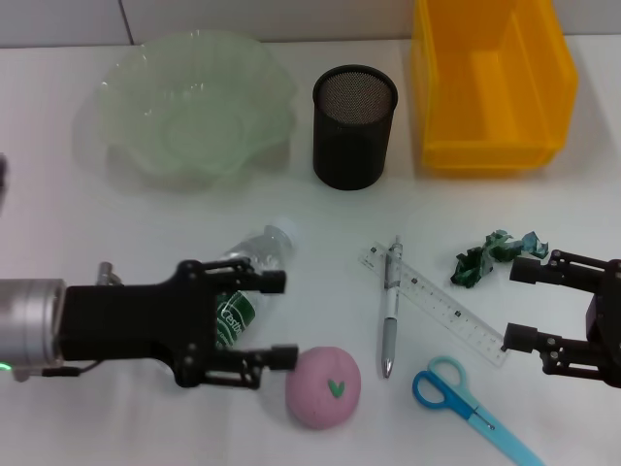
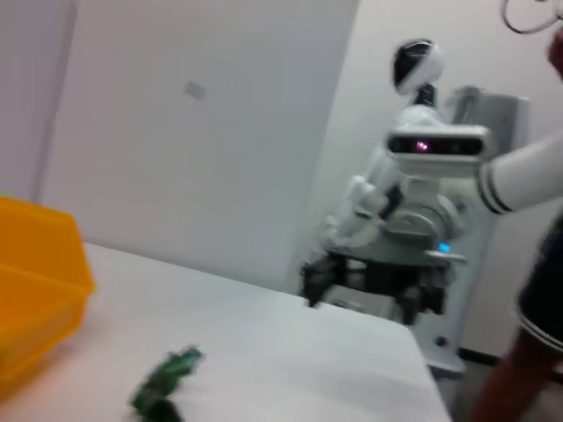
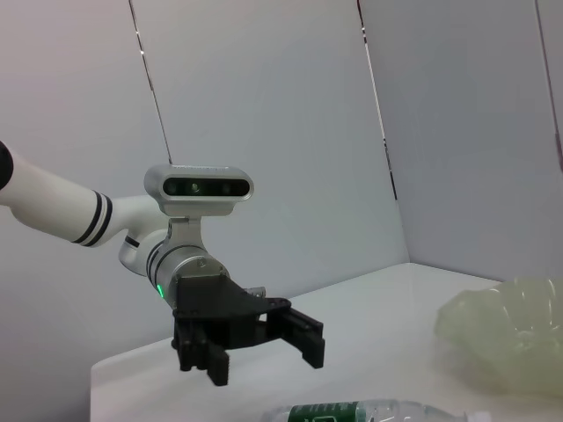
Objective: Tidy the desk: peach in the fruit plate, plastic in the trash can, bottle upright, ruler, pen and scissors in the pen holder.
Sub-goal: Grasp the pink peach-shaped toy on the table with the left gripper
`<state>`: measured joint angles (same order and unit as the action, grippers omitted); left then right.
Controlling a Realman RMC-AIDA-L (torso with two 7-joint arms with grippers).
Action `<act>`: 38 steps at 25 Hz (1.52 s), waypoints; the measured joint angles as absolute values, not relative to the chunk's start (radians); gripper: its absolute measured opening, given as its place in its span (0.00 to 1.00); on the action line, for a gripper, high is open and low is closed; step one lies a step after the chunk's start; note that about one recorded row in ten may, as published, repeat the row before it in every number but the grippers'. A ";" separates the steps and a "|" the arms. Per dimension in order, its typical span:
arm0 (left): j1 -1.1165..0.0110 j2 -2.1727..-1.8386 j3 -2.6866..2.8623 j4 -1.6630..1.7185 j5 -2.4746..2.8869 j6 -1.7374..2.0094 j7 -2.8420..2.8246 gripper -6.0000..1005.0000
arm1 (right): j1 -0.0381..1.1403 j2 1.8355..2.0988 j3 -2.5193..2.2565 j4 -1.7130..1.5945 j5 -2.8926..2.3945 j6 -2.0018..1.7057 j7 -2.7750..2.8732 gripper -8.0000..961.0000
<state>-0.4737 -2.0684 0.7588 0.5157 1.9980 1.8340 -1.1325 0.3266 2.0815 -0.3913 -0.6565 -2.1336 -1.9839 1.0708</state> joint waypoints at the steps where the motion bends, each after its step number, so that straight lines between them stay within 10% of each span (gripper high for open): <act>1: -0.477 -2.069 0.771 0.514 1.998 1.834 -1.132 0.81 | 0.327 2.082 -0.391 -0.657 -2.134 -1.984 1.071 0.77; 38: -0.504 -2.079 1.384 0.723 1.896 1.478 -1.287 0.78 | 0.304 2.080 -0.391 -0.633 -2.134 -1.980 1.066 0.77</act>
<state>-0.5039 -2.0788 1.3837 0.7231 1.8957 1.4784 -1.2868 0.3038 2.0800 -0.3911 -0.6334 -2.1338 -1.9803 1.0661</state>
